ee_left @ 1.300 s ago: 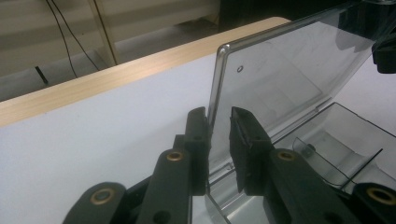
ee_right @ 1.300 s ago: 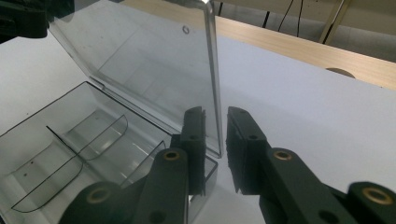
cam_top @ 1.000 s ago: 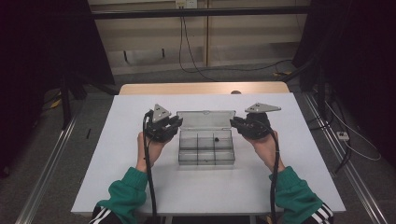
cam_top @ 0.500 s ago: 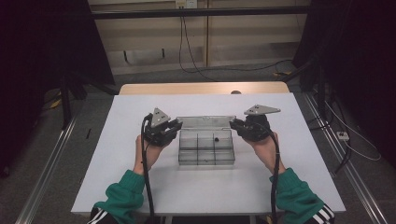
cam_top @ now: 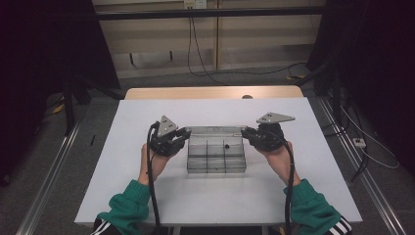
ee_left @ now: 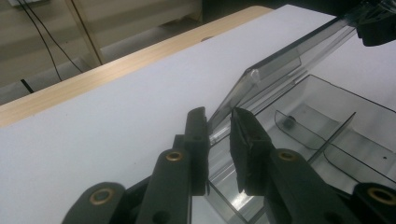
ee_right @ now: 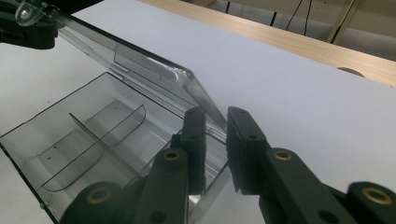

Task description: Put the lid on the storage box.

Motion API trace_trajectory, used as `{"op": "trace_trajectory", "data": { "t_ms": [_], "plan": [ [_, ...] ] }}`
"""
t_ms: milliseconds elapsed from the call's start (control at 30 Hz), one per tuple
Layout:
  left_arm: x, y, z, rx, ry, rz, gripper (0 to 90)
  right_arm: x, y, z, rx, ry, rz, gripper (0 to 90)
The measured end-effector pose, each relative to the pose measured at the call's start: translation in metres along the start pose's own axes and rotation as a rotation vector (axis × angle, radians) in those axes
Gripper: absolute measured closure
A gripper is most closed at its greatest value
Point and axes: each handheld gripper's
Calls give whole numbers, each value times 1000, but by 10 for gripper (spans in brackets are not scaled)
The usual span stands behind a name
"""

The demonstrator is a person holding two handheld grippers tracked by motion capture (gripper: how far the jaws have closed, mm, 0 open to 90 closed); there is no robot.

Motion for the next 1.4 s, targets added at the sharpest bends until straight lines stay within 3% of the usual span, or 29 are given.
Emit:
{"op": "trace_trajectory", "data": {
  "t_ms": [1400],
  "plan": [
    [8,-9,24,-87,44,27,734,11,17,24,49,49,-26,772]
  ]
}}
Point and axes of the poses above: each handheld gripper's, and its own axes: x roughly backward along the jaws, z roughly out of its underside, y roughly to its left, and after that the axes turned 9 degrees about x, right-handed
